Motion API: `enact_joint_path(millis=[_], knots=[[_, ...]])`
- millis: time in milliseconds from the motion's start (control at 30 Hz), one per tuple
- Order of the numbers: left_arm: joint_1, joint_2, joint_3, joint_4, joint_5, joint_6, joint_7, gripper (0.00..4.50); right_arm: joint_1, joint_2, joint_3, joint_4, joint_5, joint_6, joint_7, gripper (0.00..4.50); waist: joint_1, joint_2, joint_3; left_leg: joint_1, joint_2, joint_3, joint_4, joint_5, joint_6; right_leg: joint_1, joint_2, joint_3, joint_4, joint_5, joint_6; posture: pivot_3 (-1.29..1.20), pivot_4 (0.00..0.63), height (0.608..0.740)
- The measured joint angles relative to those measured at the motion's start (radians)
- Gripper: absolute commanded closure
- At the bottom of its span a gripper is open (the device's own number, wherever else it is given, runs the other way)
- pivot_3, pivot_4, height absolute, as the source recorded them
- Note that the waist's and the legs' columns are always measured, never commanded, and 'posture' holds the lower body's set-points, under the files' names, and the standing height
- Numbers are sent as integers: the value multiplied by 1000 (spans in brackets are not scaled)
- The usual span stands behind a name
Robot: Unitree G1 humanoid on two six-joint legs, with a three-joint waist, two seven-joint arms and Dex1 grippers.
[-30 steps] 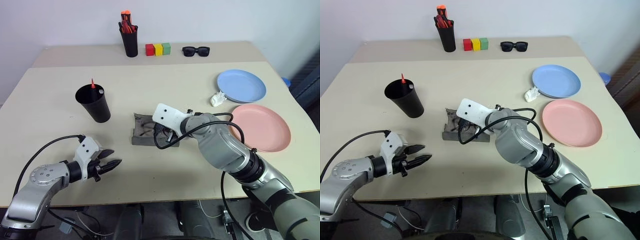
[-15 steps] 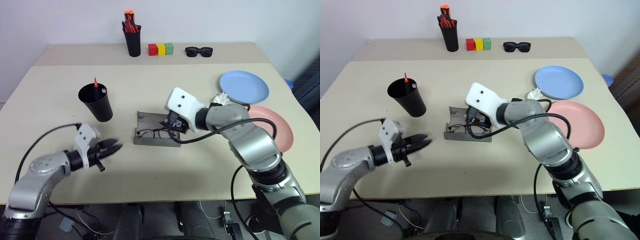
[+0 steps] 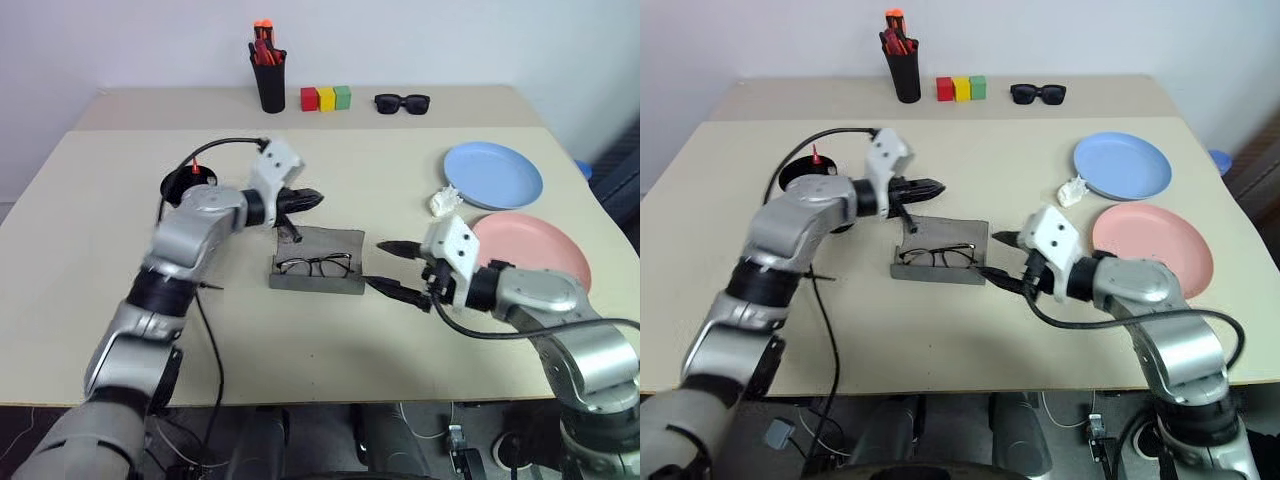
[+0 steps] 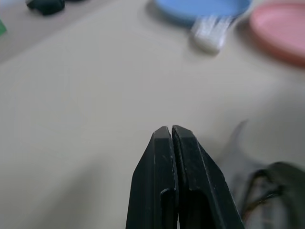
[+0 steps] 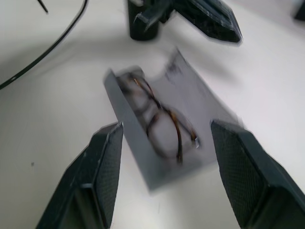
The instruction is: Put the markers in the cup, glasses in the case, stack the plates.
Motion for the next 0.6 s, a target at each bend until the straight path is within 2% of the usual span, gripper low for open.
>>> enact_joint_path(millis=[167,267,433,600], knots=[[-87,-42,-47,300,86,-94,-92,4487,72,0,-16,-44,20,-2,-61,1543,-6,0,0,0,0,0,0,0,0,-1,0,0,1,0,0,0,150,740],[-92,-33,-62,341,117,-152,-186,4487,73,7,-16,-57,30,-6,-92,1543,-9,0,0,-2,0,0,0,0,0,-1,0,0,0,0,0,0,150,740],[-52,40,-67,269,134,-218,-345,4487,56,8,-17,-60,59,-9,-121,1543,-17,0,0,-1,0,-1,-1,0,0,-1,0,0,0,0,0,0,150,740],[75,112,-50,34,83,-193,-472,4487,0,8,-24,-32,86,-26,-138,1543,-20,0,0,-1,0,-1,0,0,0,0,0,0,1,0,0,0,150,740]])
